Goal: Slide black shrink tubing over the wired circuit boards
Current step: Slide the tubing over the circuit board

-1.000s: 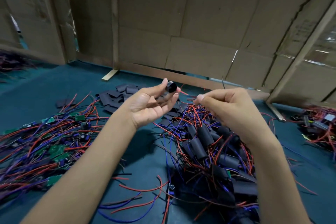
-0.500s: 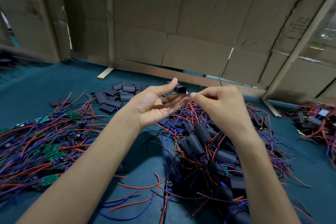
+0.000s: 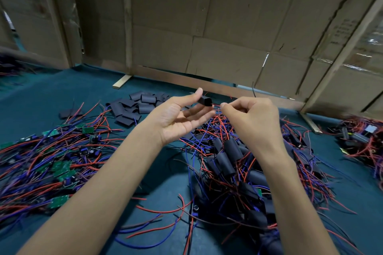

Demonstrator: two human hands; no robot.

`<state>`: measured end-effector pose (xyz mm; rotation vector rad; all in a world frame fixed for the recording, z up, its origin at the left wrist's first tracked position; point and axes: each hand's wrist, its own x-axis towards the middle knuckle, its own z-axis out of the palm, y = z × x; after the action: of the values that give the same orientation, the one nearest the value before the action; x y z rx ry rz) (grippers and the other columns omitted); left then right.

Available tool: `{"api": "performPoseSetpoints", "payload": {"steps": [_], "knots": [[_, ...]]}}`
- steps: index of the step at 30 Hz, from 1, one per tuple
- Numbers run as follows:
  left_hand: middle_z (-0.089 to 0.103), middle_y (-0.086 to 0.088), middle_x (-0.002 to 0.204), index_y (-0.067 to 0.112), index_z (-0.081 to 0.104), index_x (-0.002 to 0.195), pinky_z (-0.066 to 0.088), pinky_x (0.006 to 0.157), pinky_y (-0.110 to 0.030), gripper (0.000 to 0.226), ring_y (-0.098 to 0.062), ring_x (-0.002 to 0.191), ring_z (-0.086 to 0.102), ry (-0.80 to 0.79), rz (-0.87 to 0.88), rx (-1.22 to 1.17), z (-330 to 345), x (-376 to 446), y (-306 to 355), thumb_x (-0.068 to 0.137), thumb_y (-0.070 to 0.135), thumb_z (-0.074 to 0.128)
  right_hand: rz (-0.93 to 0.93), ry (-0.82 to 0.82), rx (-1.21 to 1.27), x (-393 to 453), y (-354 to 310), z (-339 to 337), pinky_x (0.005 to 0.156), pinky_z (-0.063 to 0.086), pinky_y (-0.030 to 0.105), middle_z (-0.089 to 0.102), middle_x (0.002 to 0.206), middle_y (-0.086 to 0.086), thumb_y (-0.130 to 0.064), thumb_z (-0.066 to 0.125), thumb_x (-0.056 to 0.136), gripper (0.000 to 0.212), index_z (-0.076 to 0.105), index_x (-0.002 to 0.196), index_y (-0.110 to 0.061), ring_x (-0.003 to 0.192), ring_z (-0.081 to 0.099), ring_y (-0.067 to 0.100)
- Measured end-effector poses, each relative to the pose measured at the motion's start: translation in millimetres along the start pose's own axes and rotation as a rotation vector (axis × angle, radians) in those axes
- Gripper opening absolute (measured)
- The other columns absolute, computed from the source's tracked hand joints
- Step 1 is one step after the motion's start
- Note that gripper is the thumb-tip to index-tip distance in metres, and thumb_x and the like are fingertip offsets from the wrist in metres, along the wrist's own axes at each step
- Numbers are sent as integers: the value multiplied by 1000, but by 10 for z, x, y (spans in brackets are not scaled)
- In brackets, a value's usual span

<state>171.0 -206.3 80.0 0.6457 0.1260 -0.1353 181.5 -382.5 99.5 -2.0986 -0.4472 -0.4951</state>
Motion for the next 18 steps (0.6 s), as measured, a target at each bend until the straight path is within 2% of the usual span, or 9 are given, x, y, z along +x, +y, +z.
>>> {"api": "performPoseSetpoints", "payload": {"steps": [2, 3, 5, 7, 9, 11, 13, 15, 18], "knots": [[70, -16, 75, 2, 69, 80, 63, 72, -41, 11, -28, 79, 74, -2, 65, 101, 33, 6, -52, 76, 6, 78, -40, -25, -1, -33, -56, 68, 55, 36, 8, 64, 60, -20, -25, 71, 89, 15, 76, 76, -22, 56, 56, -5], [69, -11, 70, 5, 67, 80, 63, 68, -36, 9, -24, 73, 74, -12, 100, 142, 52, 11, -84, 80, 8, 76, -45, -37, 3, -50, -88, 115, 59, 38, 7, 68, 74, -15, -23, 70, 89, 10, 74, 80, -25, 63, 58, -4], [71, -8, 71, 7, 63, 90, 60, 62, -30, 9, -21, 72, 73, -35, 144, 177, 104, -2, -142, 89, 10, 71, 20, -44, 130, -81, -139, 212, 71, 42, 10, 63, 106, -1, -16, 65, 85, 18, 60, 92, -31, 80, 60, 3], [72, -8, 76, 5, 59, 104, 59, 63, -29, 19, -25, 81, 72, -40, 192, 225, 136, -27, -178, 90, 7, 71, 116, -47, 351, -98, -168, 264, 77, 45, 27, 52, 120, 9, -11, 55, 77, 31, 47, 98, -32, 84, 55, 20], [73, -11, 82, 2, 57, 113, 59, 68, -30, 28, -27, 82, 72, -38, 274, 327, 143, -49, -170, 89, 2, 71, 174, -52, 506, -91, -174, 254, 70, 46, 36, 47, 118, 12, 0, 46, 74, 38, 41, 99, -28, 78, 52, 24], [71, -17, 91, -1, 58, 115, 59, 70, -35, 28, -31, 85, 72, -59, 339, 389, 148, -75, -120, 90, 0, 69, 213, -57, 644, -67, -153, 231, 61, 50, 31, 45, 112, 11, 20, 41, 77, 48, 40, 98, -23, 70, 55, 21], [69, -16, 92, 1, 62, 115, 59, 75, -36, 22, -32, 89, 70, -72, 371, 424, 146, -93, -48, 93, 2, 66, 218, -64, 727, -38, -134, 206, 65, 56, 27, 46, 111, 10, 28, 45, 78, 54, 43, 99, -22, 77, 62, 20], [69, -13, 94, 3, 66, 115, 56, 76, -35, 19, -28, 88, 69, -36, 379, 483, 145, -112, 0, 98, 9, 59, 194, -72, 741, -15, -85, 194, 78, 60, 34, 50, 110, 9, 24, 59, 79, 52, 46, 101, -21, 81, 65, 17], [72, -7, 92, 8, 72, 108, 51, 73, -30, 25, -18, 80, 63, 57, 416, 549, 152, -109, -1, 104, 19, 50, 191, -84, 700, -9, -25, 201, 88, 60, 41, 61, 102, 5, 1, 75, 76, 46, 51, 107, -22, 83, 70, 15]]}}
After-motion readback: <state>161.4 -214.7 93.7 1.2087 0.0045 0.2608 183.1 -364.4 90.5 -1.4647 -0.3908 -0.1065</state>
